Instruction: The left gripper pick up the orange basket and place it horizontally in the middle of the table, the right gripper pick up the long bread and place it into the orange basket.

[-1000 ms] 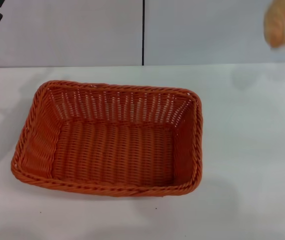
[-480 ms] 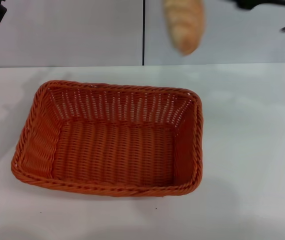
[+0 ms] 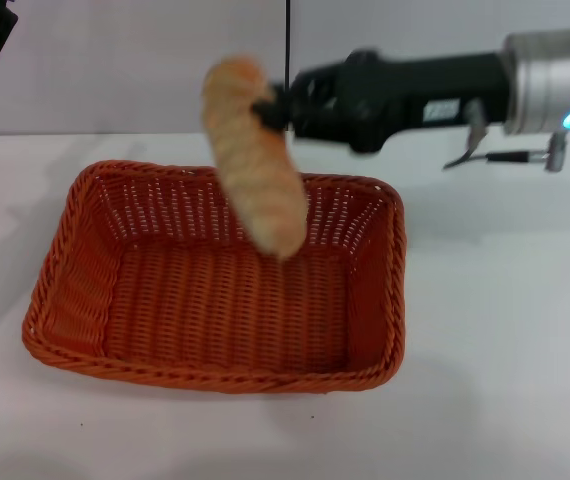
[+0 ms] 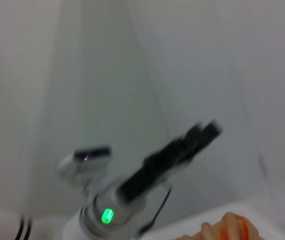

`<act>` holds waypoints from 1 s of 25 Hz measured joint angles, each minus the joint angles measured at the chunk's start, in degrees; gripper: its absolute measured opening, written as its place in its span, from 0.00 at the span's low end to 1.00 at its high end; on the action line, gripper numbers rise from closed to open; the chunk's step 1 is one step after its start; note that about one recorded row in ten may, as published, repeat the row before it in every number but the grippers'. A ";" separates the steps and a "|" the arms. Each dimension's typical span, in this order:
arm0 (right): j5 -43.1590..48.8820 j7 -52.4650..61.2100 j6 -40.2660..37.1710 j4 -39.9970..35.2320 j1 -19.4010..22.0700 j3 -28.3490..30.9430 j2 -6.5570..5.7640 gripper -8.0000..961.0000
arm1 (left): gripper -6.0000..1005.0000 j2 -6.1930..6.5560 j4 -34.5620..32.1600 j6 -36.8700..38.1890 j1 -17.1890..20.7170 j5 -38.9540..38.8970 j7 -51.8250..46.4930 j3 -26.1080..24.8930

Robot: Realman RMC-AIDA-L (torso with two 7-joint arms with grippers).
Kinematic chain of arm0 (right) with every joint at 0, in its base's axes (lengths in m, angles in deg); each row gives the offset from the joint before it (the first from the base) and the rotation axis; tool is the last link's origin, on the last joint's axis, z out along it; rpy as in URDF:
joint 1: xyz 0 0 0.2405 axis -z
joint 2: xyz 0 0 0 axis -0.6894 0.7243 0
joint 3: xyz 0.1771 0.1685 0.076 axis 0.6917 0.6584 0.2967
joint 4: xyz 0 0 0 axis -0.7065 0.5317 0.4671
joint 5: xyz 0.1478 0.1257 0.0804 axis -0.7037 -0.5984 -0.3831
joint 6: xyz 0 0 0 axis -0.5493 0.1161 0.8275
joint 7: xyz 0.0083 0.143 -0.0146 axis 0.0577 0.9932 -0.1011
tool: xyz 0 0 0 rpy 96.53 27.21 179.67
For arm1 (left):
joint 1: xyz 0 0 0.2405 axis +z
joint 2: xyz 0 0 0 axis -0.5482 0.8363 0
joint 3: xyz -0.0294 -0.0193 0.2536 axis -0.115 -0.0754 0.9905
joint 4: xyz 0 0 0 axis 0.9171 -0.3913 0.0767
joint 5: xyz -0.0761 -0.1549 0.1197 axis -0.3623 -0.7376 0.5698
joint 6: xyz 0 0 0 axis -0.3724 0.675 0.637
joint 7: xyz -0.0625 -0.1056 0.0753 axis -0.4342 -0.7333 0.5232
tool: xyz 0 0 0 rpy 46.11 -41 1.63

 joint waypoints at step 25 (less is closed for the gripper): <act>-3.86 -4.20 -5.34 -2.78 12.32 11.51 0.90 0.59 | 0.56 -0.10 2.83 1.81 0.10 0.01 0.16 -1.10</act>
